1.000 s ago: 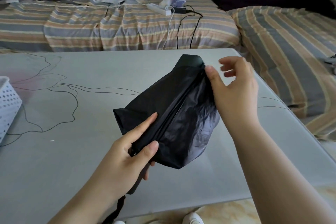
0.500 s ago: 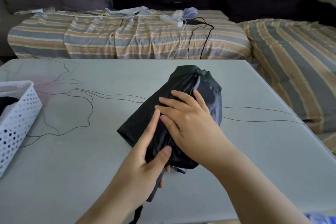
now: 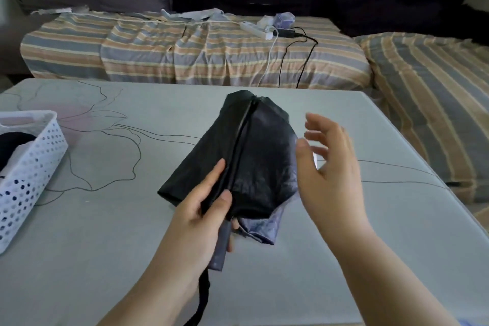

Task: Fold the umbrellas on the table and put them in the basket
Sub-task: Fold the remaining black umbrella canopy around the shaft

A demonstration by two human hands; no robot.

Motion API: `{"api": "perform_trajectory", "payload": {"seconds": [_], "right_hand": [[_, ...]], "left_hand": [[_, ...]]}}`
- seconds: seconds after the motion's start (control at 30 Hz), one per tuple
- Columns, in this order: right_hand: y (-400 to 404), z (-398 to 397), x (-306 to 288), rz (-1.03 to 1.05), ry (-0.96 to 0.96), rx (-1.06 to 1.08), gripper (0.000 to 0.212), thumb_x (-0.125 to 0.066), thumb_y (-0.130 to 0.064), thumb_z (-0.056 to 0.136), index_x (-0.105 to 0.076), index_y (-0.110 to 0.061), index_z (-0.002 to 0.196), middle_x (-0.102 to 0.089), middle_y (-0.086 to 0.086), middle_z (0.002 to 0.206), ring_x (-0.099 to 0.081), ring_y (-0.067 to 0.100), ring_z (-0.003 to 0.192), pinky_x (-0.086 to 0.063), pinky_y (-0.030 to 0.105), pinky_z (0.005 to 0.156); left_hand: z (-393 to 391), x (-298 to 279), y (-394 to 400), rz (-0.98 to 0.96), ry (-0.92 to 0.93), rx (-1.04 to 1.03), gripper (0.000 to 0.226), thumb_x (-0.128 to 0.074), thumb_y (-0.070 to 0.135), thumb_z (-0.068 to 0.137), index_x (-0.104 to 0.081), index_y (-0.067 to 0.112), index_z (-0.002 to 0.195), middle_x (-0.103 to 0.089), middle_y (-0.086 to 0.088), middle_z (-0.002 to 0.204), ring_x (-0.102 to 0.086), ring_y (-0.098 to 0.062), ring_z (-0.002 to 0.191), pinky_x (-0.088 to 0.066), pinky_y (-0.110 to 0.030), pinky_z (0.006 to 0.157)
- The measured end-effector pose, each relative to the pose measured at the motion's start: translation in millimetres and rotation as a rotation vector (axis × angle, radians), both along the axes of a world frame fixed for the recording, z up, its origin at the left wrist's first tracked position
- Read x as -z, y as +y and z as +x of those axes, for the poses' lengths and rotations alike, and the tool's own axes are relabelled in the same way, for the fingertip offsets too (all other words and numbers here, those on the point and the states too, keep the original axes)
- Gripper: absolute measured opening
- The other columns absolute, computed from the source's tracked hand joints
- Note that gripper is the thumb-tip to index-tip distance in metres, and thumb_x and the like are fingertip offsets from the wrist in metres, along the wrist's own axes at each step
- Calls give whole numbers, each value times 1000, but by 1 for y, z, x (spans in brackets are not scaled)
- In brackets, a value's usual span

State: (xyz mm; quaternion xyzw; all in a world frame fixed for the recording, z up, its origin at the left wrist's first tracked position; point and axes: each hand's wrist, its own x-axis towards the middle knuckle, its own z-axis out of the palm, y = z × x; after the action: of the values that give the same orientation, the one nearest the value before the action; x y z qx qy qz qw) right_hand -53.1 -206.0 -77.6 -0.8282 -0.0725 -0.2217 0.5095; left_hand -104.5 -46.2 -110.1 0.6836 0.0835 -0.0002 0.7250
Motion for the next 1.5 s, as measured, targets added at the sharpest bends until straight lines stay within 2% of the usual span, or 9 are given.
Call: {"api": "perform_trajectory", "payload": {"seconds": [0.13,0.23,0.43,0.57,0.77,0.97,1.13,1.3,1.5], "right_hand": [[10,-12,10,-35,419,-69,26,-61,-23,87,-42,-37,96,-52,-9,91,-53,-2,71,-39,9,54],[23,-12,16,37,648,-165,32,-64,-34,85,-42,-32,107,-58,-10,83,-58,5,75,-42,20,61],[35,-5,13,215,422,-295,35,-69,-18,79,-51,-32,105,-65,-7,96,-66,6,87,-54,23,76],[26,1,4,155,350,-375,72,-65,-26,67,-39,-48,130,-46,-13,126,-48,-1,114,-46,21,93],[24,-3,3,202,322,-415,57,-66,-12,79,-48,-54,114,-62,-28,100,-56,-4,94,-48,17,78],[17,2,2,427,243,-110,47,-53,-2,91,-61,-35,122,-61,17,80,-43,24,62,-40,18,59],[13,12,6,472,235,42,19,-71,-10,83,-66,-28,85,-55,-5,64,-45,7,57,-42,18,58],[-1,17,4,519,192,169,22,-64,-8,88,-51,-25,85,-46,-16,48,-37,2,42,-36,18,50],[-1,20,3,488,453,70,57,-69,-5,82,-40,-33,124,-69,3,93,-61,8,67,-47,19,59]], "left_hand": [[14,-5,11,-229,13,-121,41,-52,22,95,-55,52,123,-59,-5,60,-50,-17,46,-42,-27,43],[14,-8,11,-320,11,-100,42,-50,21,96,-51,47,129,-57,-9,59,-48,-18,43,-41,-24,38],[9,-5,0,-380,44,-52,52,-61,22,79,-54,44,125,-58,-10,59,-47,-20,43,-40,-25,38],[9,0,-2,-339,61,-18,54,-61,13,82,-53,43,127,-57,-14,59,-50,-23,46,-43,-27,41],[9,7,-3,-269,55,-56,52,-57,5,90,-53,41,127,-64,-15,64,-60,-22,52,-53,-32,54],[8,7,-3,-294,64,-127,56,-60,1,88,-56,45,122,-59,-9,60,-52,-18,50,-48,-25,45],[9,7,-1,-273,39,-159,57,-60,3,89,-56,50,120,-58,-7,60,-52,-19,48,-47,-26,45],[9,3,-2,-304,10,-168,53,-59,7,89,-58,55,111,-58,-5,60,-52,-17,49,-46,-27,47],[6,1,-6,-252,-29,-130,56,-59,5,90,-57,55,114,-59,-1,61,-52,-18,52,-47,-27,50]]}}
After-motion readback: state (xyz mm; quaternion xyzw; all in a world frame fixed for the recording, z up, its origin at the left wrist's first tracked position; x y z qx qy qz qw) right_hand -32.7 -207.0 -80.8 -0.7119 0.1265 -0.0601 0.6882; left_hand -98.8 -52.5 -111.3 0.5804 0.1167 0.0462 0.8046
